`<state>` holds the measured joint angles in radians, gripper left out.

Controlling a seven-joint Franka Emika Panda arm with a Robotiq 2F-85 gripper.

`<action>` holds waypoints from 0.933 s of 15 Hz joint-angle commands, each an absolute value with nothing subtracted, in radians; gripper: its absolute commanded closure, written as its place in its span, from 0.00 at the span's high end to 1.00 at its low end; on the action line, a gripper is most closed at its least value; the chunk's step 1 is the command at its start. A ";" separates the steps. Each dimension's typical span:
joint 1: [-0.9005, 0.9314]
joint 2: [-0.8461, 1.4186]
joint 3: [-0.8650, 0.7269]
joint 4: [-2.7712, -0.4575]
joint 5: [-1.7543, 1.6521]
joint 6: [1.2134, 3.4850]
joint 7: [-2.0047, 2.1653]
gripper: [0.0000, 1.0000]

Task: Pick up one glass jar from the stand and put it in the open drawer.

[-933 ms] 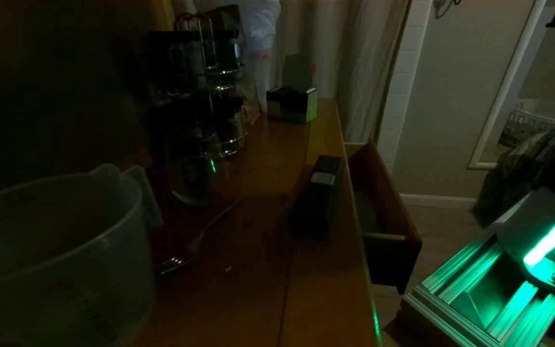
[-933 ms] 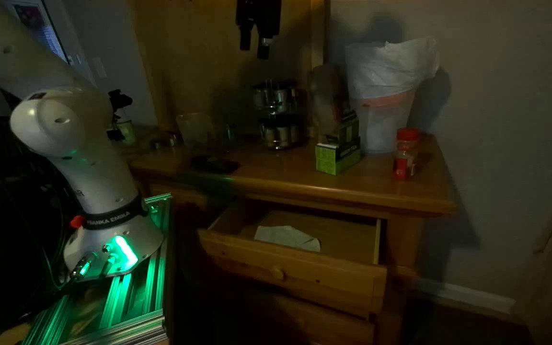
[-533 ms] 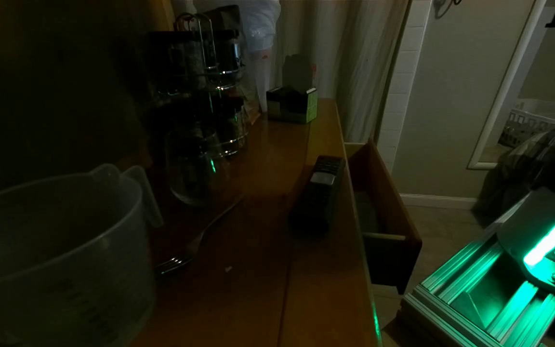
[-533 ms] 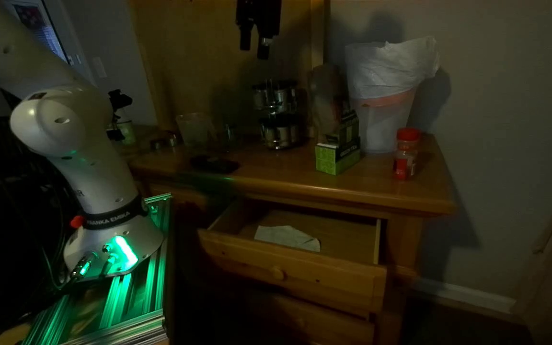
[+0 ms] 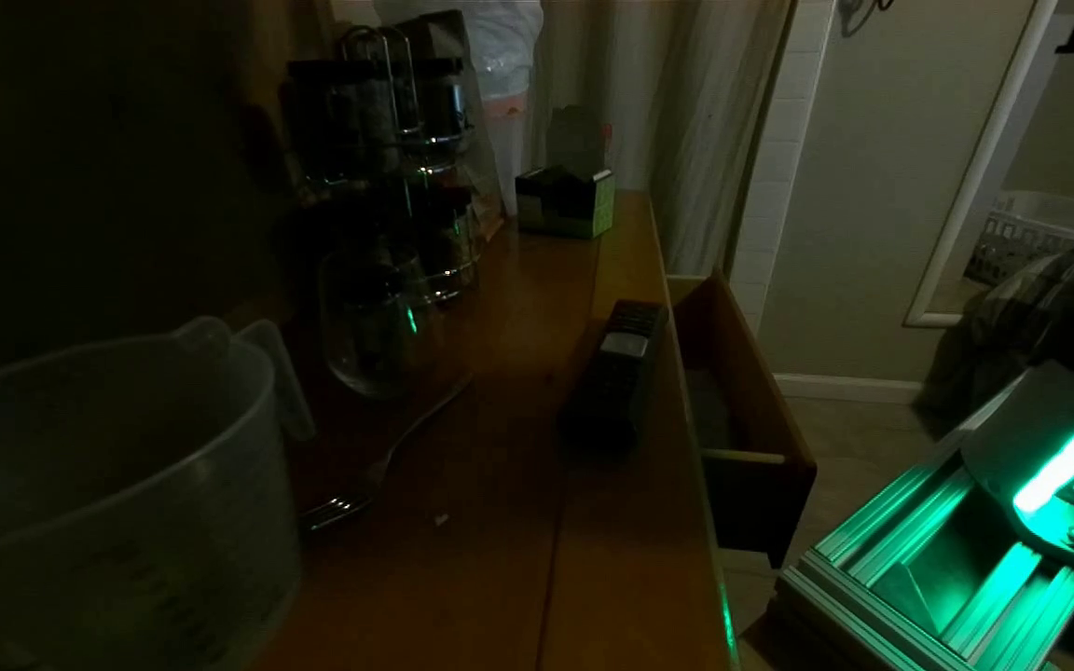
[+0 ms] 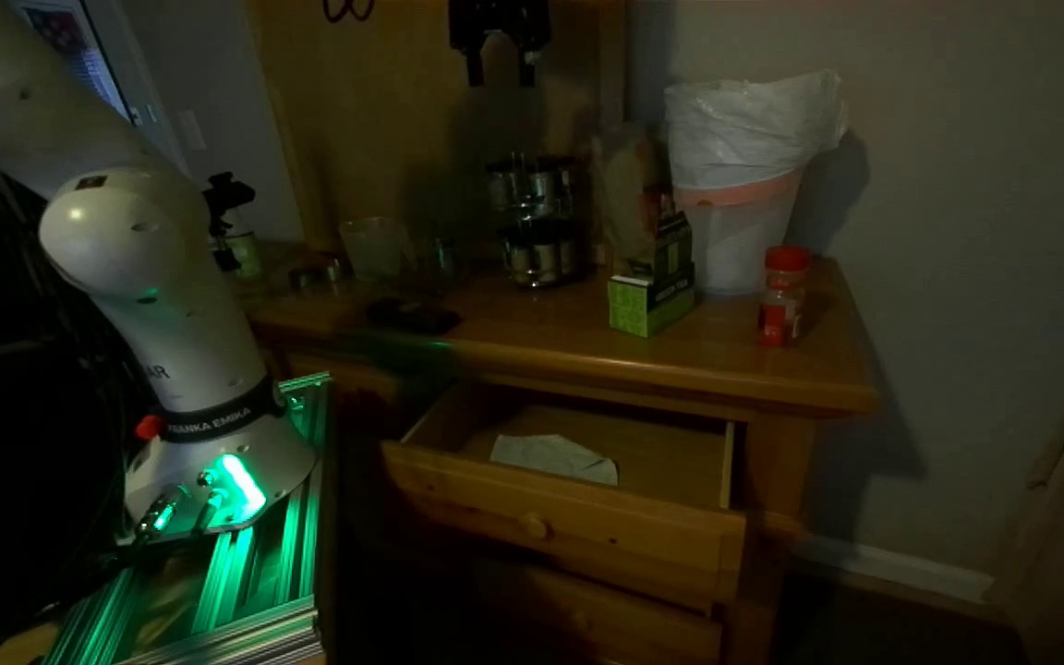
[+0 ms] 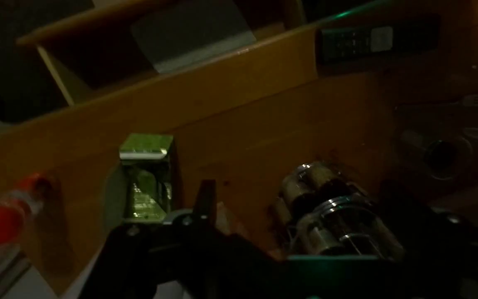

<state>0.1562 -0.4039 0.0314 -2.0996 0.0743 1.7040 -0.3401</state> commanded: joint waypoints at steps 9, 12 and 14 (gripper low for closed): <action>0.280 -0.210 0.155 -1.995 0.113 1.842 -0.584 1.00; 0.277 -0.186 0.153 -1.978 0.116 1.842 -0.623 1.00; 0.280 -0.186 0.161 -2.044 0.134 1.980 -0.616 1.00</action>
